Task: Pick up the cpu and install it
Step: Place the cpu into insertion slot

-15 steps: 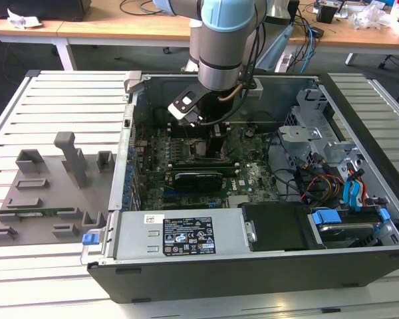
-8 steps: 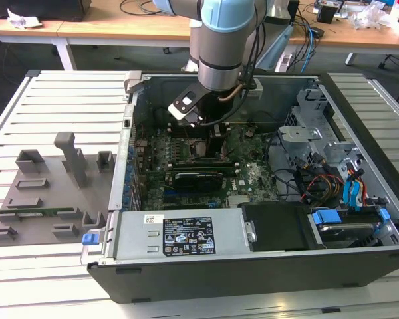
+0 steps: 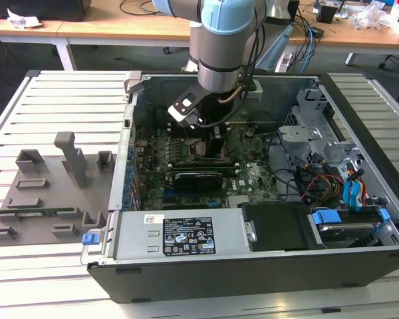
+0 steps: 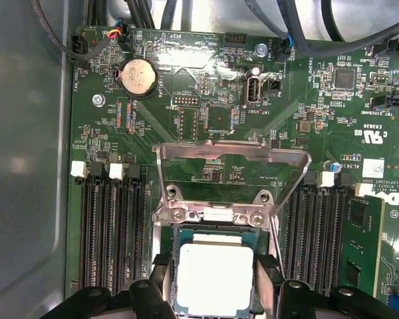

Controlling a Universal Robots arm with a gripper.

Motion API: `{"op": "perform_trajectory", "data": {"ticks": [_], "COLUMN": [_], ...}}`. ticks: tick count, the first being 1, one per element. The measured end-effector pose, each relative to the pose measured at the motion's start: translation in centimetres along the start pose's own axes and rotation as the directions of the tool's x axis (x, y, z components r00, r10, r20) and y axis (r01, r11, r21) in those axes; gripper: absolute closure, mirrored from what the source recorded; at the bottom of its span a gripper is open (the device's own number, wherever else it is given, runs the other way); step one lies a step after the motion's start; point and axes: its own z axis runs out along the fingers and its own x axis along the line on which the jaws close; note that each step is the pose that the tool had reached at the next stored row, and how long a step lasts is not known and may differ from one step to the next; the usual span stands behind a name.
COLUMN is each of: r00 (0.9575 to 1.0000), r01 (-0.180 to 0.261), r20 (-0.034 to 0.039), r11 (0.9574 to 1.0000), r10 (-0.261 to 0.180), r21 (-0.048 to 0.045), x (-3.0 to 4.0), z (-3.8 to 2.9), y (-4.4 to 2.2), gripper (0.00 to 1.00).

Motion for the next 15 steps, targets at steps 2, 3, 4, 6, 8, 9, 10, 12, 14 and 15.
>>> {"op": "perform_trajectory", "data": {"ticks": [2,3,4,6,8,9,10,12,14,15], "r00": [1.0000,1.0000,1.0000,1.0000,1.0000,1.0000,1.0000,1.0000,1.0000,1.0000], "r01": [0.000,0.000,0.000,0.000,0.000,0.000,0.000,0.000,0.000,0.000], "r20": [0.0003,0.0001,0.0000,-0.0002,-0.0004,-0.0005,-0.0005,-0.0020,-0.0009,-0.0011], "r11": [1.0000,1.0000,1.0000,1.0000,1.0000,1.0000,1.0000,1.0000,1.0000,1.0000], "r10": [0.000,0.000,0.000,0.000,0.000,0.000,0.000,0.000,0.000,0.000], "r21": [0.0002,0.0001,0.0001,0.0001,0.0000,0.0000,0.0000,-0.0004,-0.0001,-0.0001], "x": [-0.01,-0.01,-0.01,0.00,0.00,0.00,0.00,0.01,0.00,0.00], "z": [-0.01,-0.01,-0.01,0.00,0.00,0.00,0.00,0.02,0.00,0.00], "y": [0.00,0.00,0.00,0.00,0.00,0.00,0.00,0.01,0.00,0.00], "gripper": [0.40,0.46,0.47,0.47,0.47,0.47,0.47,0.47,0.39,0.39]}}
